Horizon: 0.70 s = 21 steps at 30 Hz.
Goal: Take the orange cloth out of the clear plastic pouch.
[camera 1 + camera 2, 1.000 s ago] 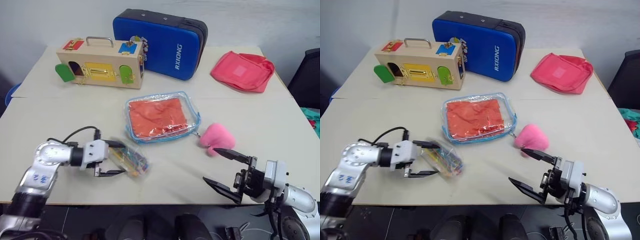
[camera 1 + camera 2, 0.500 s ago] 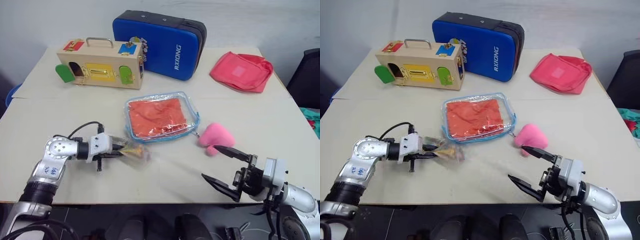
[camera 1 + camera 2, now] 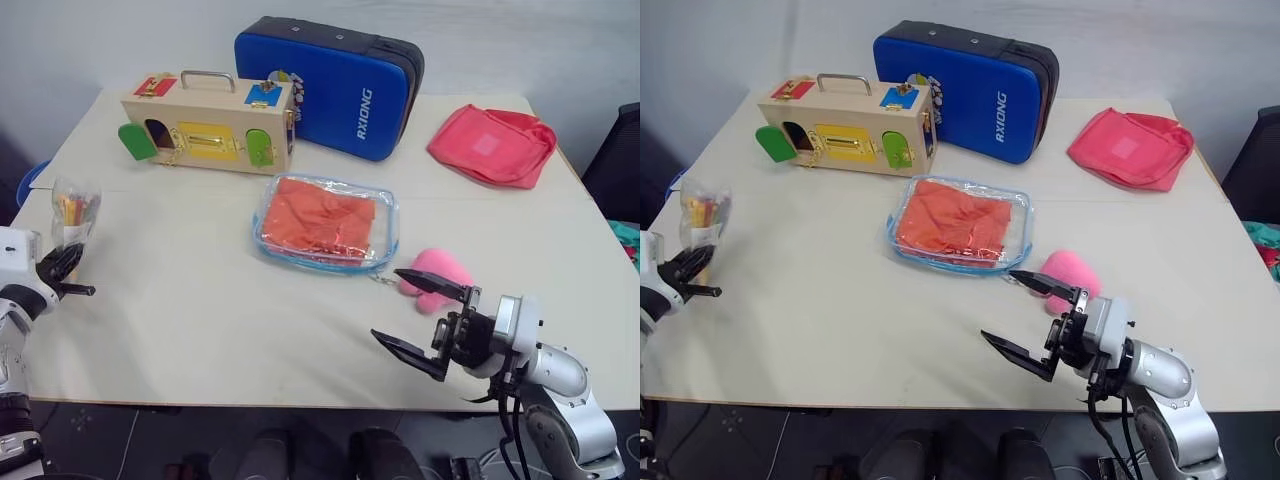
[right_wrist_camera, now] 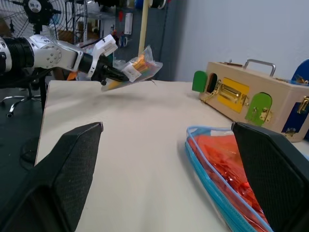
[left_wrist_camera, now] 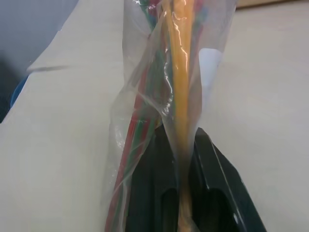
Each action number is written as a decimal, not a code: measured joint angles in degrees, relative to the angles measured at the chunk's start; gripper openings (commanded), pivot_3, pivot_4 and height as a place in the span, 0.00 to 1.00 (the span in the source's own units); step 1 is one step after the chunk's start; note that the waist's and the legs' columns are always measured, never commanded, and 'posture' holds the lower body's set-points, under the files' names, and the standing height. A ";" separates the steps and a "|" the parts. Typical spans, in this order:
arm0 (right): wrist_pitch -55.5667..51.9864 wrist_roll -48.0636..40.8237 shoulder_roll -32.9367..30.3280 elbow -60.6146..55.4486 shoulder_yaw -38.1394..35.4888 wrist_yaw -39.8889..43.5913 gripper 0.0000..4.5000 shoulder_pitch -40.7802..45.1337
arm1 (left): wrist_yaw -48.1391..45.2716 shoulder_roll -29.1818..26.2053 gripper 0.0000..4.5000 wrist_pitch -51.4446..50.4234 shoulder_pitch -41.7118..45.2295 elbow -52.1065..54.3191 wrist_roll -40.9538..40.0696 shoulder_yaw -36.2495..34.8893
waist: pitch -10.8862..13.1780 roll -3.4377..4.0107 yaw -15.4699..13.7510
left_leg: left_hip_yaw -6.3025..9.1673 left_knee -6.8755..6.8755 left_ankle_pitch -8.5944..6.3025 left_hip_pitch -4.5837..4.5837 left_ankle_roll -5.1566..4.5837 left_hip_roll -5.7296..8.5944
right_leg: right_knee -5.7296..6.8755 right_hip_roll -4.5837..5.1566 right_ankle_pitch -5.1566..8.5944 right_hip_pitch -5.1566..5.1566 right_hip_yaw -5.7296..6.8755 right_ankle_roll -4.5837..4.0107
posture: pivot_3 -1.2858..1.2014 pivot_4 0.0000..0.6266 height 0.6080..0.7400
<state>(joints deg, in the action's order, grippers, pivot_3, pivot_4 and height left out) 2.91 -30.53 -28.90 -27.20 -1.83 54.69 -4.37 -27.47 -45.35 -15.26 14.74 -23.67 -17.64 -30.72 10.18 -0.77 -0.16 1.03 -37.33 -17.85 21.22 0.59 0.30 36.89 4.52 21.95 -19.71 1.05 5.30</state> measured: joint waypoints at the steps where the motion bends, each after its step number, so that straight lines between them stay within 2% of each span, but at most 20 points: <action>1: -0.16 0.57 -0.07 0.44 0.08 -0.18 1.00 -0.02 | 0.00 0.03 0.32 -0.90 0.38 0.09 -0.05 0.39 | -0.01 -0.04 0.01 | 0.00 0.00 0.00 0.00 0.01 0.00 | 0.00 0.00 0.00 0.00 0.00 0.00 | 0.52 0.24 1.00; 4: -1.82 1.04 -0.38 0.64 0.08 -1.39 1.00 0.53 | -0.07 0.01 0.54 -3.24 0.76 1.43 -0.52 0.37 | -0.02 -0.04 0.30 | -0.02 0.04 0.02 -0.01 0.05 -0.01 | 0.00 0.00 0.00 -0.03 -0.01 0.00 | 0.52 0.24 1.00; 6: -3.32 0.76 -1.01 0.62 0.02 -1.95 1.00 1.39 | -0.39 -0.05 0.64 -4.69 0.77 3.17 -1.30 0.32 | -0.01 -0.03 0.61 | -0.03 0.09 0.04 -0.01 0.08 -0.04 | 0.01 -0.03 0.00 -0.08 -0.02 0.00 | 0.52 0.24 1.00; 9: -5.70 -0.37 -2.51 0.26 -0.21 -2.02 1.00 1.25 | -0.87 -1.19 0.64 -4.03 0.40 4.53 -1.30 0.11 | -0.01 -0.03 0.68 | -0.04 0.16 0.04 0.01 0.11 -0.05 | 0.00 -0.04 0.00 -0.14 -0.01 0.00 | 0.52 0.24 1.00; 12: -7.18 -0.90 -4.86 0.05 -2.24 -1.90 1.00 -0.20 | -4.71 -2.23 0.77 1.29 -0.74 6.37 -1.62 -0.57 | 0.00 -0.02 0.45 | -0.07 0.15 0.03 0.02 0.08 -0.03 | -0.06 0.00 0.00 -0.11 -0.01 0.00 | 0.52 0.24 1.00; 15: -7.78 -0.92 -9.59 1.25 -7.22 -0.72 1.00 -1.30 | -14.30 -2.39 0.98 6.45 -3.69 11.82 -4.91 -0.40 | 0.03 0.04 0.23 | -0.07 0.08 0.00 0.01 0.04 -0.01 | -0.42 0.06 0.00 0.02 -0.01 -0.01 | 0.52 0.24 1.00; 18: -10.90 0.83 -18.69 8.88 -14.85 0.11 1.00 -0.07 | -28.92 -4.47 1.00 5.11 -9.01 22.03 -9.75 6.14 | 0.04 0.11 0.25 | -0.08 0.10 -0.04 -0.12 -0.04 0.02 | -0.60 0.16 -0.02 0.21 -0.02 -0.05 | 0.52 0.24 1.00; 21: -14.18 2.64 -22.15 13.61 -13.67 1.46 1.00 2.78 | -33.91 -4.19 1.00 5.85 -9.19 24.73 -9.69 11.92 | 0.07 0.17 0.42 | -0.03 0.22 0.02 -0.09 0.04 -0.08 | -0.55 0.03 -0.03 0.09 0.02 -0.13 | 0.52 0.24 1.00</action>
<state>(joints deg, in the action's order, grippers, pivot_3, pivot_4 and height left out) -11.27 -27.89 -51.05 -13.60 -15.50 56.15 -1.59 -61.38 -49.54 -9.41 5.55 1.06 -27.33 -18.80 10.25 -0.60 0.25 0.99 -37.11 -17.83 21.13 0.63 0.23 36.34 4.55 21.92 -19.62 1.06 5.17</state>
